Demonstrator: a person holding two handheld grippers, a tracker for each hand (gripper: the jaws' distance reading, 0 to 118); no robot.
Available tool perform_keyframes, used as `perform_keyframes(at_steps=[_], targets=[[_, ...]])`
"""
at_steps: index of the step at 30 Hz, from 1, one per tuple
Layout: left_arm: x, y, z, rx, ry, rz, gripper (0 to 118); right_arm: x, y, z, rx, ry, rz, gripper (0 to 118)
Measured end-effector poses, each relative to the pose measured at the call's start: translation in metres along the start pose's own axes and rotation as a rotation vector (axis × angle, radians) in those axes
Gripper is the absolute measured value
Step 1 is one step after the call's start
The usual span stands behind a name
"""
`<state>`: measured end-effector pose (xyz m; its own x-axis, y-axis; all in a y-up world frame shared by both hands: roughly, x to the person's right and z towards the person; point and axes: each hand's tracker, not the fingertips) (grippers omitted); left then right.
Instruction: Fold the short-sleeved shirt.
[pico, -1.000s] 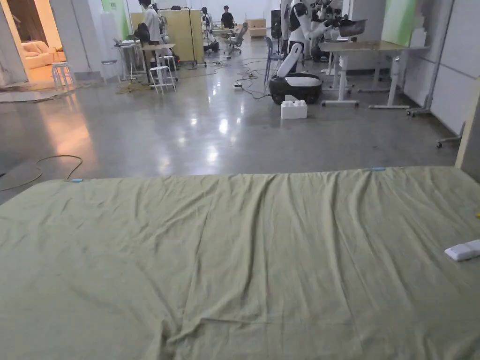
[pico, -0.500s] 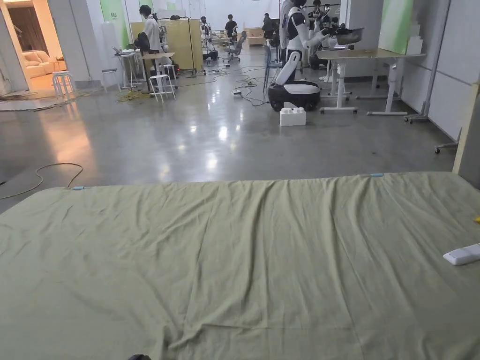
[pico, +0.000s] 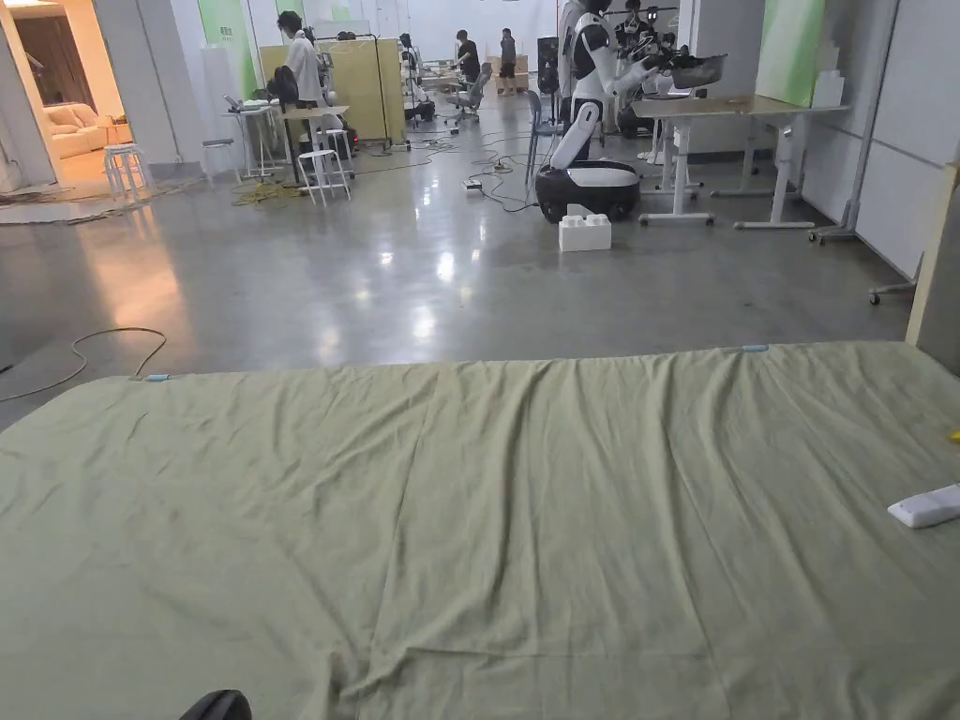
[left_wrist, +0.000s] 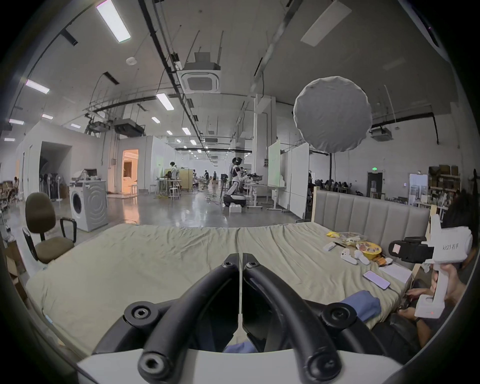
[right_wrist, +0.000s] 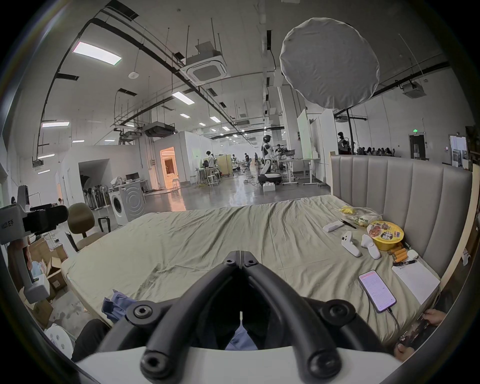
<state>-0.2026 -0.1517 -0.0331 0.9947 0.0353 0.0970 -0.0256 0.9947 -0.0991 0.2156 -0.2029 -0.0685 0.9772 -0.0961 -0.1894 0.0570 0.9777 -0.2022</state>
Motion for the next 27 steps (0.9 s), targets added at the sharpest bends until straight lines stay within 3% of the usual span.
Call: perform_keyframes(at_steps=[8, 9, 10, 11, 12, 13, 15, 17, 21, 23, 24, 26, 27], targets=[[-0.029, -0.016, -0.007, -0.084, -0.030, 0.161, 2, 0.000, -0.010, -0.001, -0.036, 0.006, 0.009, 0], [-0.038, -0.022, -0.011, -0.128, -0.022, 0.214, 7, 0.002, -0.013, 0.000, -0.043, 0.007, 0.007, 0], [-0.048, -0.030, -0.014, -0.185, -0.018, 0.264, 19, 0.004, -0.017, 0.001, -0.056, 0.009, 0.002, 0], [-0.059, -0.041, -0.019, -0.221, -0.012, 0.300, 39, 0.005, -0.020, 0.002, -0.074, 0.011, -0.009, 0], [-0.069, -0.054, -0.023, -0.273, 0.007, 0.351, 66, 0.007, -0.023, 0.002, -0.087, 0.014, -0.019, 0], [-0.077, -0.072, -0.025, -0.282, 0.042, 0.378, 77, 0.009, -0.027, 0.003, -0.102, 0.019, -0.028, 0], [-0.100, -0.101, -0.027, -0.311, 0.139, 0.430, 78, 0.011, -0.032, 0.004, -0.134, 0.021, -0.032, 0], [-0.125, -0.134, -0.036, -0.379, 0.140, 0.517, 78, 0.012, -0.035, 0.007, -0.137, 0.037, -0.022, 0], [-0.157, -0.199, -0.053, -0.488, 0.128, 0.810, 77, 0.012, -0.038, 0.005, -0.165, 0.046, -0.041, 0], [-0.156, -0.220, -0.066, -0.572, 0.151, 0.838, 76, 0.012, -0.039, 0.004, -0.178, 0.045, -0.057, 0], [-0.154, -0.230, -0.071, -0.610, 0.135, 0.777, 75, 0.013, -0.040, 0.004, -0.181, 0.046, -0.065, 0], [-0.153, -0.245, -0.084, -0.604, 0.075, 0.850, 73, 0.013, -0.041, 0.003, -0.191, 0.054, -0.081, 0], [-0.154, -0.254, -0.088, -0.602, 0.044, 0.891, 65, 0.014, -0.042, 0.002, -0.196, 0.059, -0.086, 0]])
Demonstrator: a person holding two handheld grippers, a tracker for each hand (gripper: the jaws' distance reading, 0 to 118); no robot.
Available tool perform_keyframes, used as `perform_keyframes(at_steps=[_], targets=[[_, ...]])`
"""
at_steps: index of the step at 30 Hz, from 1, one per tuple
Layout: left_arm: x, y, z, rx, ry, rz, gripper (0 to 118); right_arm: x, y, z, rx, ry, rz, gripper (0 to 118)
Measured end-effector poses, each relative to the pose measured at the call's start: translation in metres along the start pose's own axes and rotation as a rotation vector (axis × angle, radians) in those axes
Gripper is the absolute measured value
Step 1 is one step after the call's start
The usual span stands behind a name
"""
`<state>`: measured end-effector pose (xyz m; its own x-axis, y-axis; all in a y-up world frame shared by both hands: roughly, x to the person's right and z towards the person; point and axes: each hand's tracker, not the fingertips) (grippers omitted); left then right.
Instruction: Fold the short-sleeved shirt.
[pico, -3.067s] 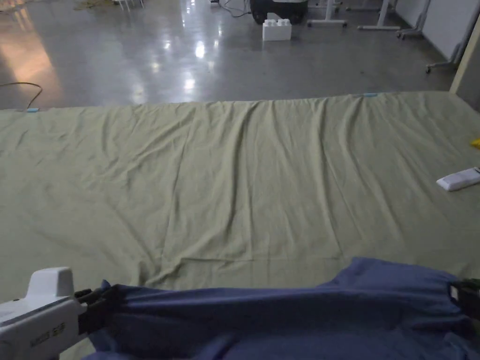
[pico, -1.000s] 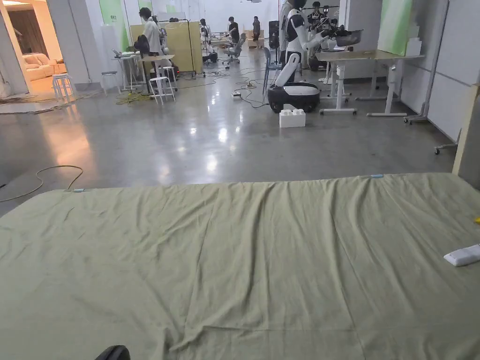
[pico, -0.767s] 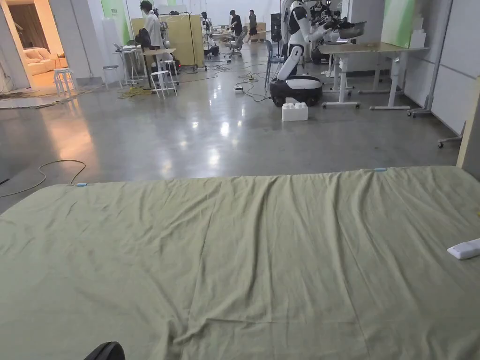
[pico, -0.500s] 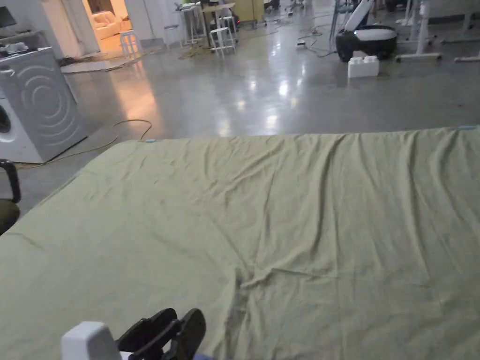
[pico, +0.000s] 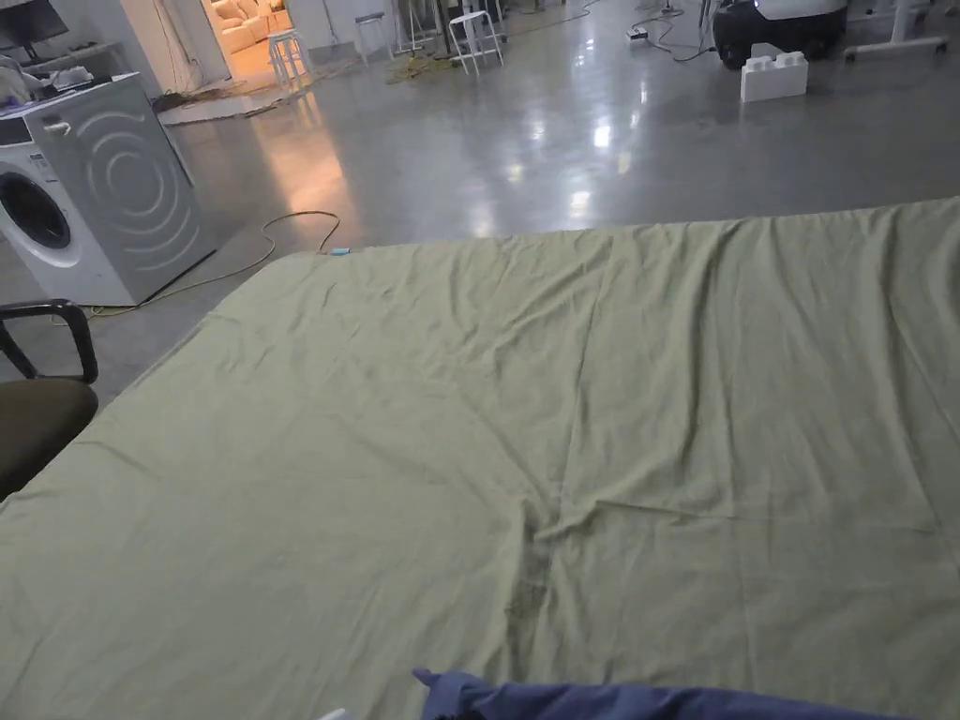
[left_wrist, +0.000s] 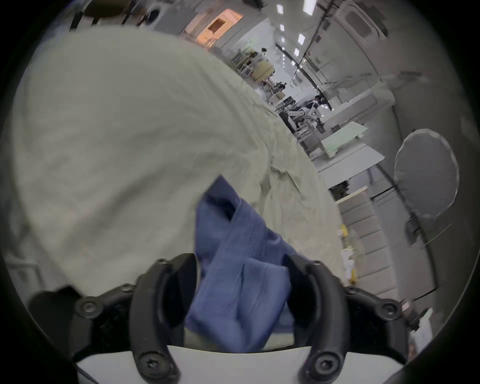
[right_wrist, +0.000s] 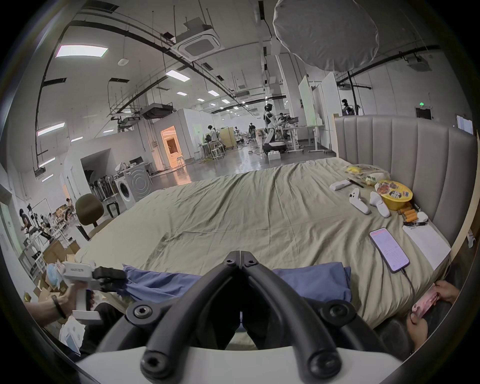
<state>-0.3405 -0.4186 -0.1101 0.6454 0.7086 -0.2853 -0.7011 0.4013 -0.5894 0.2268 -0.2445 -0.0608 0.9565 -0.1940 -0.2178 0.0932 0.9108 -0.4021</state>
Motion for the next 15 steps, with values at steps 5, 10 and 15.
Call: perform_keyframes(at_steps=[5, 10, 15], targets=[[-0.002, -0.002, -0.021, 0.045, -0.026, 0.132, 9, -0.001, -0.002, 0.000, -0.019, -0.016, 0.009, 0], [0.002, 0.007, 0.006, 0.191, -0.030, 0.158, 9, 0.002, -0.003, 0.002, -0.033, -0.029, 0.009, 0], [0.017, 0.038, 0.058, 0.326, 0.076, -0.025, 9, 0.004, -0.003, 0.000, -0.039, -0.025, 0.010, 0]])
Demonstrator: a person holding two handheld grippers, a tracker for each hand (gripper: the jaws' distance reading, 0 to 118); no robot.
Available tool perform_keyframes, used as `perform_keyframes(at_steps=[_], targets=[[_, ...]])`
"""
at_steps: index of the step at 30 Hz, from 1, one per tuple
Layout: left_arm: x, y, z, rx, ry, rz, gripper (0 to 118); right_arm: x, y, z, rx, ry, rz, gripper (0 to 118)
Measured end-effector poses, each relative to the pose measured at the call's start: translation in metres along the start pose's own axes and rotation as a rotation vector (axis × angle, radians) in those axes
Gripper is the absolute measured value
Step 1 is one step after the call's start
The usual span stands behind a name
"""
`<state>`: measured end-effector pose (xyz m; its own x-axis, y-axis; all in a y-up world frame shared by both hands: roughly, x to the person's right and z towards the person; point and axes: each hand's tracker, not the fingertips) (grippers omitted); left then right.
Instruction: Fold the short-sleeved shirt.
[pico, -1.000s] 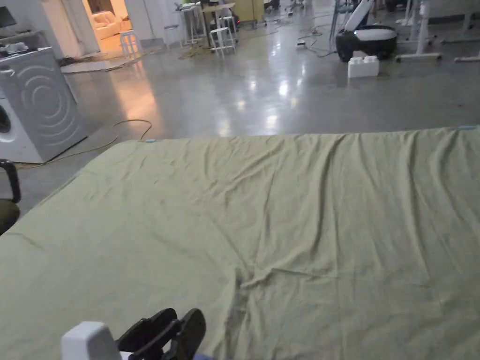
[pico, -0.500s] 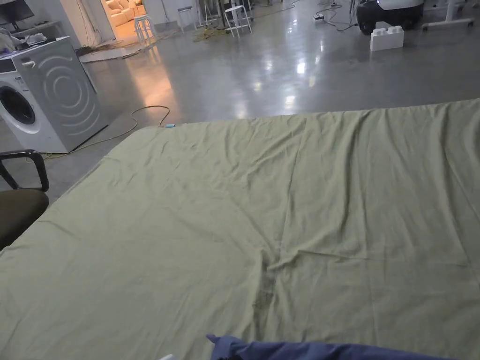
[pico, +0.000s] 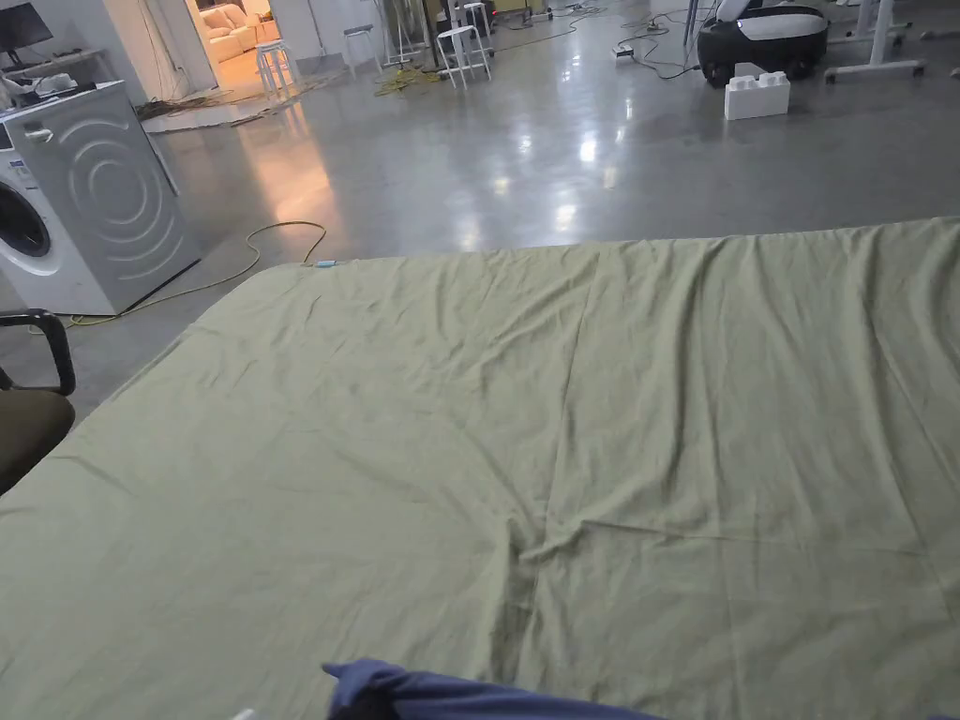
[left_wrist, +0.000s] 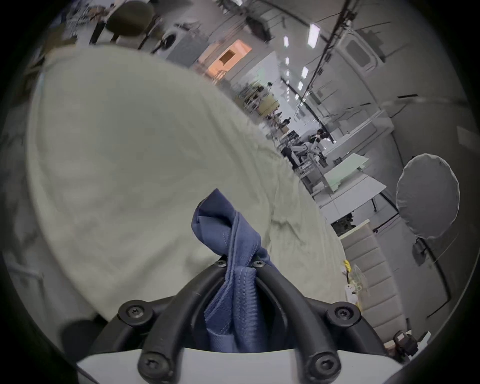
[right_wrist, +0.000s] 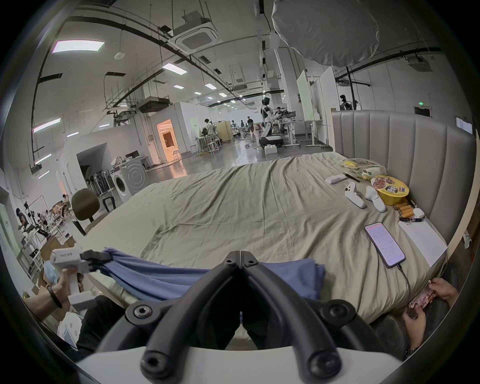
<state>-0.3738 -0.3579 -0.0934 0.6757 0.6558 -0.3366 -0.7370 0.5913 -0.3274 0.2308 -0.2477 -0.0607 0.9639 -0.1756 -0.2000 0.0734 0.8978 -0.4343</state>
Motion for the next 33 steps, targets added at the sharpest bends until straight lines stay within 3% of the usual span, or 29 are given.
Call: perform_keyframes(at_steps=[5, 8, 11, 16, 18, 20, 21, 22, 24, 25, 27, 28, 29, 30, 32, 33], targets=[[0.020, 0.041, 0.035, 0.091, 0.114, -0.220, 9, 0.000, -0.001, -0.006, -0.004, 0.014, -0.014, 0], [0.060, 0.028, 0.042, 0.077, 0.020, -0.333, 9, -0.002, -0.003, -0.007, -0.002, 0.023, -0.023, 0], [0.102, -0.013, 0.024, -0.037, -0.126, -0.293, 9, -0.003, -0.005, -0.008, 0.000, 0.031, -0.038, 0], [0.160, -0.115, -0.040, -0.269, -0.274, -0.441, 9, -0.003, -0.009, 0.006, 0.010, 0.032, -0.042, 0], [0.168, -0.143, -0.058, -0.318, -0.219, -0.378, 9, 0.001, -0.012, 0.014, 0.009, 0.027, -0.039, 0], [0.179, -0.165, -0.073, -0.357, -0.216, -0.418, 9, 0.006, -0.017, 0.022, 0.003, 0.005, -0.046, 0], [0.186, -0.173, -0.079, -0.390, -0.195, -0.461, 16, 0.010, -0.019, 0.025, -0.003, -0.010, -0.053, 0], [0.191, -0.176, -0.081, -0.413, -0.187, -0.500, 32, 0.014, -0.021, 0.026, -0.008, -0.022, -0.062, 0], [0.202, -0.174, -0.073, -0.426, -0.282, -0.545, 81, 0.023, -0.026, 0.030, -0.010, -0.051, -0.089, 0], [0.206, -0.167, -0.065, -0.404, -0.303, -0.557, 87, 0.027, -0.027, 0.030, -0.011, -0.056, -0.104, 0], [0.210, -0.141, -0.039, -0.305, -0.339, -0.546, 77, 0.034, -0.029, 0.032, -0.002, -0.063, -0.128, 0], [0.208, -0.125, -0.027, -0.275, -0.378, -0.514, 62, 0.037, -0.030, 0.033, 0.003, -0.065, -0.141, 0], [0.204, -0.111, -0.017, -0.242, -0.419, -0.469, 38, 0.039, -0.030, 0.033, 0.005, -0.062, -0.157, 0], [0.198, -0.103, -0.015, -0.241, -0.384, -0.431, 7, 0.042, -0.032, 0.032, 0.007, -0.058, -0.171, 0], [0.190, -0.096, -0.020, -0.204, -0.271, -0.423, 6, 0.045, -0.034, 0.029, 0.009, -0.051, -0.192, 0], [0.184, -0.094, -0.028, -0.176, -0.280, -0.397, 6, 0.045, -0.035, 0.027, 0.008, -0.048, -0.198, 0]])
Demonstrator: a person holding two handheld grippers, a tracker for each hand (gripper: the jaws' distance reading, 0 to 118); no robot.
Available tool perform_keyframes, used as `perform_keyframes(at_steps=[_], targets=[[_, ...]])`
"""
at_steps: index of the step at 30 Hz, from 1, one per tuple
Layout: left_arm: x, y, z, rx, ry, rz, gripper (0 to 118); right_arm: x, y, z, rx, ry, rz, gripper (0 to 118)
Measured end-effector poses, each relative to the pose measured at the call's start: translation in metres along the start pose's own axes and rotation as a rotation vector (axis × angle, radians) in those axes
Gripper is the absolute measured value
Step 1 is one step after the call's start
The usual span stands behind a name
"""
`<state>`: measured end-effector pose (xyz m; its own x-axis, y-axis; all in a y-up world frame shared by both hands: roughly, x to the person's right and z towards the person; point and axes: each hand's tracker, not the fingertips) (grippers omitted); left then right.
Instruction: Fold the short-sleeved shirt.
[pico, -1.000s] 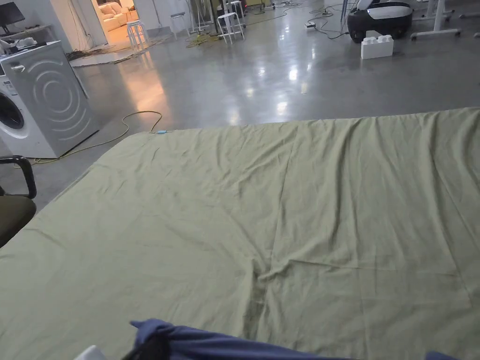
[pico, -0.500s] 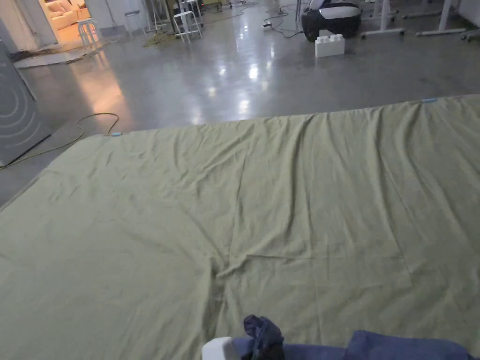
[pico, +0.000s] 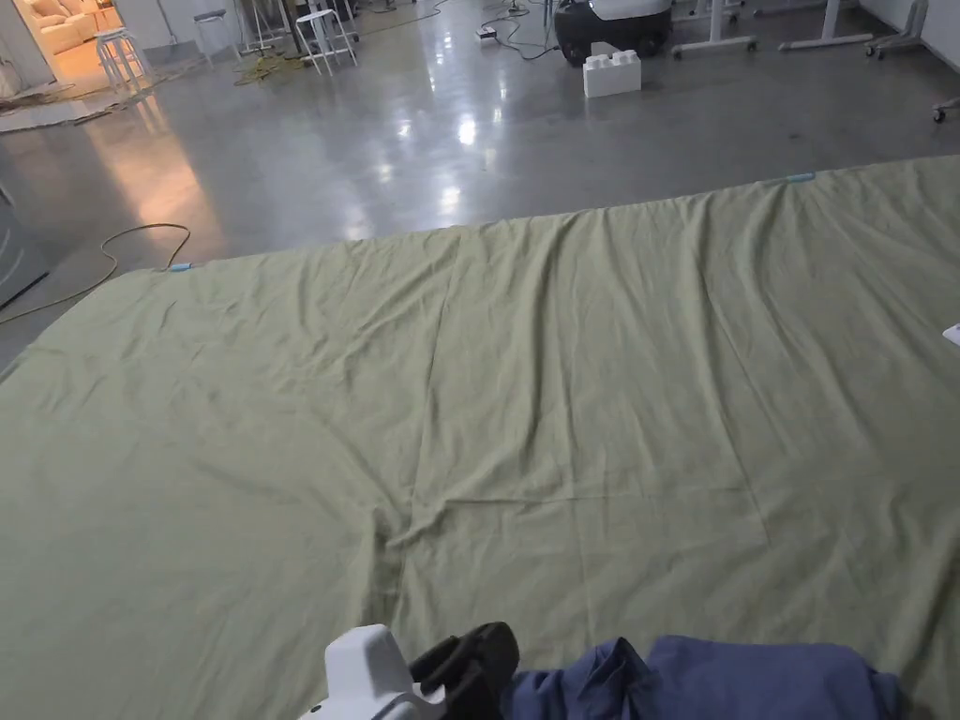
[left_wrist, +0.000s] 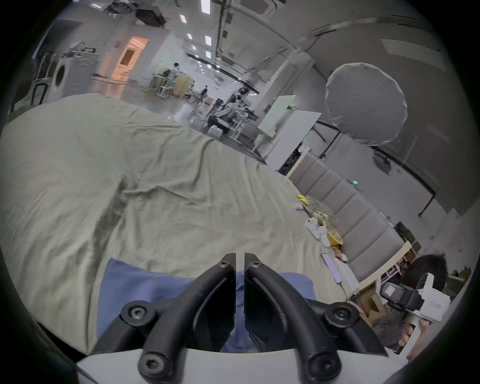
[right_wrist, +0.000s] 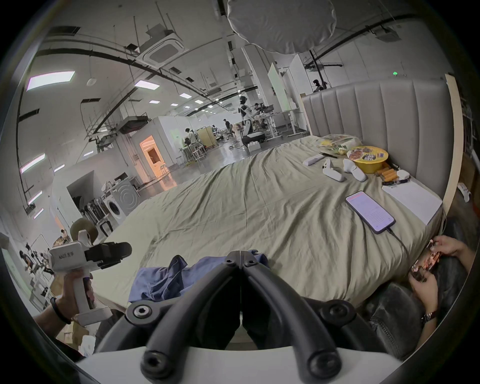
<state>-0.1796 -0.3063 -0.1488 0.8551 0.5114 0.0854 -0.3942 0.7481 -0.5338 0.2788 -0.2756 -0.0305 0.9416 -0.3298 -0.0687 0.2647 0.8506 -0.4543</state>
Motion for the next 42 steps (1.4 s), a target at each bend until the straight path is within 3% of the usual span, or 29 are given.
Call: perform_keyframes(at_steps=[5, 8, 11, 13, 16, 17, 19, 20, 21, 26, 29, 30, 33, 36, 42], targets=[[-0.014, -0.053, -0.063, -0.243, -0.051, 0.166, 6, -0.002, -0.003, 0.001, -0.006, 0.014, -0.002, 0], [-0.006, -0.094, -0.101, -0.411, -0.068, 0.131, 6, -0.008, -0.003, 0.004, -0.020, 0.009, 0.019, 0], [0.004, -0.086, -0.098, -0.292, -0.057, -0.016, 4, -0.011, -0.002, 0.005, -0.038, 0.010, 0.032, 0], [0.008, -0.075, -0.091, -0.340, -0.037, -0.038, 5, -0.012, -0.002, 0.002, -0.049, 0.015, 0.034, 0], [-0.007, -0.044, -0.047, -0.198, -0.030, -0.017, 8, -0.015, -0.002, -0.003, -0.056, 0.013, 0.042, 0], [-0.020, -0.033, -0.032, -0.150, -0.055, 0.044, 19, -0.017, -0.002, -0.003, -0.051, 0.014, 0.041, 0], [-0.050, -0.016, -0.004, -0.103, -0.070, 0.190, 75, -0.018, -0.002, -0.007, -0.049, 0.039, 0.016, 0], [-0.067, -0.011, 0.009, -0.078, -0.030, 0.243, 95, -0.018, -0.002, -0.009, -0.052, 0.049, 0.008, 0], [-0.081, -0.008, 0.017, -0.057, -0.009, 0.282, 102, -0.019, -0.003, -0.012, -0.054, 0.051, 0.008, 0], [-0.138, -0.020, 0.026, -0.109, 0.038, 0.420, 100, -0.024, -0.008, -0.019, -0.079, 0.060, 0.022, 0], [-0.150, -0.040, 0.004, -0.150, 0.016, 0.525, 71, -0.027, -0.008, -0.018, -0.083, 0.068, 0.028, 0], [-0.151, -0.047, -0.004, -0.170, 0.032, 0.538, 53, -0.026, -0.009, -0.017, -0.084, 0.069, 0.032, 0], [-0.145, -0.061, -0.024, -0.175, 0.015, 0.518, 17, -0.027, -0.007, -0.014, -0.088, 0.064, 0.056, 0], [-0.148, -0.058, -0.022, -0.146, 0.015, 0.615, 15, -0.024, -0.006, -0.010, -0.087, 0.049, 0.060, 0], [-0.146, -0.013, 0.035, -0.007, -0.040, 0.561, 14, -0.018, -0.008, -0.009, -0.084, 0.033, 0.047, 0]])
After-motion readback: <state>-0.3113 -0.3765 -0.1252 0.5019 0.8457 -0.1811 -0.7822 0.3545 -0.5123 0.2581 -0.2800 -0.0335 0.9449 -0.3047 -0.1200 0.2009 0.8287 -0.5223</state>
